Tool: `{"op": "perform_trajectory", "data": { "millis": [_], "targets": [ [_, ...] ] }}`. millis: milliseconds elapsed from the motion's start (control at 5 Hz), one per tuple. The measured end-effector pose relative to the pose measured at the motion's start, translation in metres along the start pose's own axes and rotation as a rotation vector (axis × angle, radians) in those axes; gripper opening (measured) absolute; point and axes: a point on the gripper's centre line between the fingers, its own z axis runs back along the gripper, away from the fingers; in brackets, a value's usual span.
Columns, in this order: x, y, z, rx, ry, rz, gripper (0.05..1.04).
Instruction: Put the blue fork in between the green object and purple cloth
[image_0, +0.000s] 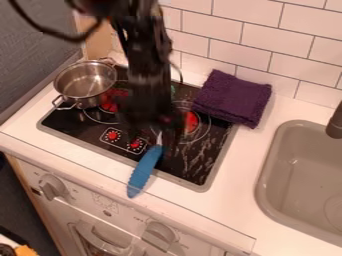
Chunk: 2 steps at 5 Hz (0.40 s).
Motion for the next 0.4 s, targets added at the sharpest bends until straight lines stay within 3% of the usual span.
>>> {"op": "perform_trajectory", "data": {
  "millis": [200, 400],
  "targets": [
    [-0.0148, -0.0067, -0.0160, 0.006, 0.037, 0.015, 1.001],
    [-0.0220, -0.0147, -0.0199, 0.018, 0.011, -0.005, 0.944]
  ]
}}
